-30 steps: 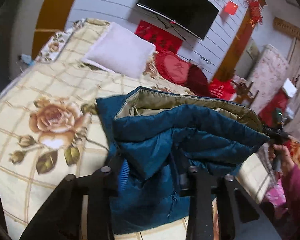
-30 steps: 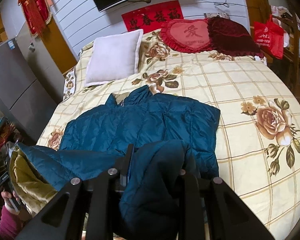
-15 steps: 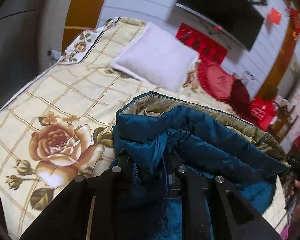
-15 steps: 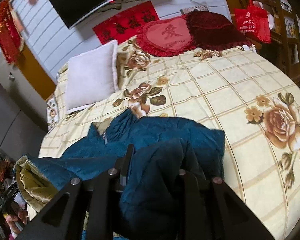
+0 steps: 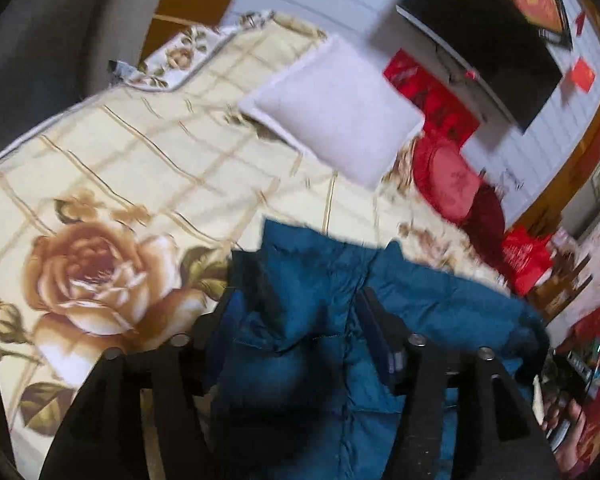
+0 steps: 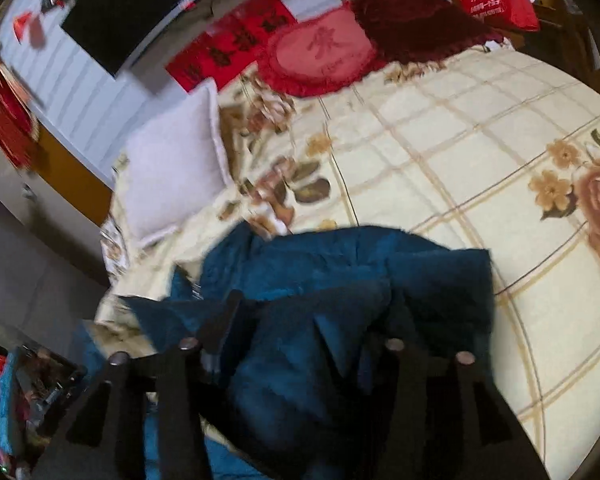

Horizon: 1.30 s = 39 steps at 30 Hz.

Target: Fold large clothes

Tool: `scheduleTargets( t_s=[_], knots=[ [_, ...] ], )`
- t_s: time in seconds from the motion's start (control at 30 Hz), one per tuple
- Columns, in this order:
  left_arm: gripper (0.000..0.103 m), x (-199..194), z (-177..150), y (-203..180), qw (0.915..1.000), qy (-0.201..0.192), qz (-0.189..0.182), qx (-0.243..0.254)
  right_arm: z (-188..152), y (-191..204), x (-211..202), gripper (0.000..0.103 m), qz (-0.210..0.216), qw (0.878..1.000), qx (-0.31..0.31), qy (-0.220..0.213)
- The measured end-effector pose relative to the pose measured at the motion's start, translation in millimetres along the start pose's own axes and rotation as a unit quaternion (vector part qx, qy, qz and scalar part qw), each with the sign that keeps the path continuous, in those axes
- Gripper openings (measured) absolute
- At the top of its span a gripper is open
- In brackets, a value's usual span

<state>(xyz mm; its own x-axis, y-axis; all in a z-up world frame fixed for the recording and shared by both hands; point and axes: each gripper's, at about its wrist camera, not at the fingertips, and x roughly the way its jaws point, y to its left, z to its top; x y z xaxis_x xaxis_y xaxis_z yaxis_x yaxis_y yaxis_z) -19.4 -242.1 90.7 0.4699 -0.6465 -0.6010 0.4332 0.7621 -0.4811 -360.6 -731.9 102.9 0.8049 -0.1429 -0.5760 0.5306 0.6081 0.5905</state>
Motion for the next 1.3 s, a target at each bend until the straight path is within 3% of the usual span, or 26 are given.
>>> scheduleTargets(
  t_s=[0.1,0.2,0.3,0.33,0.4,0.47,0.53,0.63,0.7,0.73,0.8,0.83,1.0,1.07,1.1,1.2,1.3],
  knots=[
    [0.083,-21.2,-4.1,-4.8,1.0,-0.001,0.004,0.0,-6.4,5.9,-28.6,0.061,-0.026,0.999,-0.017,-0.021],
    [0.083,-29.0,-25.6,-10.1,0.9995,0.015,0.027,0.001,-17.8,19.0,-57.3,0.063,-0.08,0.991,-0.069,-0.077],
    [0.083,-20.9,-48.8,-11.7,0.9987,0.034,0.038,-0.001,-25.9,30.8,-80.4,0.076,-0.09,0.982,-0.099,-0.135],
    [0.083,-16.8,-54.3,-13.5,0.9982,0.041,0.045,0.004,-27.3,35.3,-79.9,0.076,-0.077,0.982,-0.107,-0.131],
    [0.083,-3.6,-64.5,-19.7,0.9955,0.047,0.077,0.028,-34.4,50.3,-60.4,0.076,-0.056,0.984,-0.152,-0.076],
    [0.083,5.2,-68.3,-24.6,0.9933,0.041,0.098,0.044,-49.7,70.7,-25.3,0.076,-0.082,0.972,-0.22,-0.009],
    [0.083,12.3,-70.0,-28.4,0.9921,0.034,0.108,0.055,-61.2,89.6,8.6,0.076,-0.109,0.955,-0.275,0.009],
    [0.083,19.0,-67.8,-29.3,0.9922,0.026,0.104,0.064,-55.1,104.4,58.6,0.076,-0.145,0.941,-0.304,0.027],
    [0.083,20.6,-65.0,-26.4,0.9933,0.017,0.094,0.065,-45.3,99.4,93.1,0.076,-0.2,0.93,-0.305,0.041],
    [0.083,21.0,-63.1,-24.9,0.9939,0.01,0.089,0.064,-39.8,89.0,109.6,0.078,-0.217,0.931,-0.287,0.057],
    [0.084,21.3,-58.9,-22.1,0.9949,-0.004,0.079,0.062,-35.2,72.3,124.2,0.079,-0.21,0.945,-0.245,0.061],
    [0.083,21.1,-57.1,-20.3,0.9955,-0.008,0.074,0.059,-35.8,66.2,127.2,0.079,-0.209,0.949,-0.233,0.043],
    [0.083,10.3,-49.6,-12.5,0.9968,-0.012,0.069,0.04,-48.5,73.3,127.5,0.079,-0.253,0.933,-0.251,0.049],
    [0.083,3.7,-46.7,-8.1,0.9967,-0.02,0.074,0.026,-54.6,84.6,112.6,0.078,-0.266,0.932,-0.242,0.047],
    [0.083,1.8,-45.8,-5.9,0.9967,-0.021,0.077,0.018,-58.4,95.7,102.8,0.078,-0.258,0.935,-0.241,0.036],
    [0.083,-0.9,-45.3,-1.3,0.9969,-0.02,0.076,0.004,-74.8,136.5,72.3,0.078,-0.16,0.953,-0.258,0.009],
    [0.083,0.8,-51.1,-3.2,0.9964,-0.016,0.082,0.011,-100.2,190.5,73.9,0.081,-0.057,0.95,-0.305,0.038]
  ],
)
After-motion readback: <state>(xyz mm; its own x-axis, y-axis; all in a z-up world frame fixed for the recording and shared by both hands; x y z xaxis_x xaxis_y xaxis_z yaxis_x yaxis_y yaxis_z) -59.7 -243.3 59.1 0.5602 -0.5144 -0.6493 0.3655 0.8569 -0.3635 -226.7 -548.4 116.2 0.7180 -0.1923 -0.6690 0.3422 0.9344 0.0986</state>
